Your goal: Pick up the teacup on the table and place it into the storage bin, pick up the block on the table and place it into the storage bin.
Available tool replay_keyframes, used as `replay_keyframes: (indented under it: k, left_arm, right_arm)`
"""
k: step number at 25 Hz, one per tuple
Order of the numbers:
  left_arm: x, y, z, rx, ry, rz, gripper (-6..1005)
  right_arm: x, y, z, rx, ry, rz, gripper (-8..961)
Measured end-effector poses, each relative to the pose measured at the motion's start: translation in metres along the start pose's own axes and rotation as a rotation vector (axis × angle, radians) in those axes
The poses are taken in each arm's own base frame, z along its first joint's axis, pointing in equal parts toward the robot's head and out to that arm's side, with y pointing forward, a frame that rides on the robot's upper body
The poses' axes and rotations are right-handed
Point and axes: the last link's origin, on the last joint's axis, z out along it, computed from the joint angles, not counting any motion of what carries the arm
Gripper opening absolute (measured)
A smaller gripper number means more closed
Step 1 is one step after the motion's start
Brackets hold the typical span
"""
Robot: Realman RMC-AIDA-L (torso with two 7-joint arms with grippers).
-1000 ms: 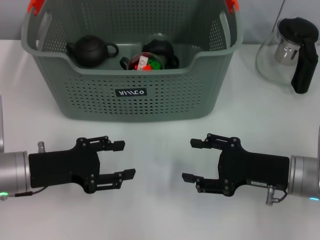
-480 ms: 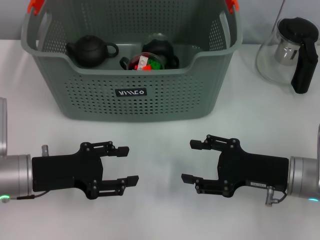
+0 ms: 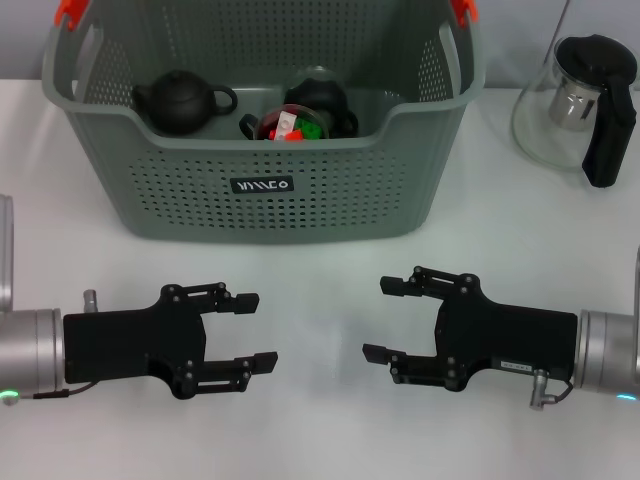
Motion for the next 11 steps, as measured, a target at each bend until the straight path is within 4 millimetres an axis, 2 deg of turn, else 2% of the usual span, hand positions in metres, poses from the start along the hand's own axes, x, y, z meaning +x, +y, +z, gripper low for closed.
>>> replay_keyframes:
  k: [11]
  left_arm:
    - [-0.0002, -0.0018, -0.001, 0.011, -0.003, 0.001, 723]
  right_arm:
    - [0.0014, 0.0017, 0.0005, -0.009, 0.009, -0.001, 800]
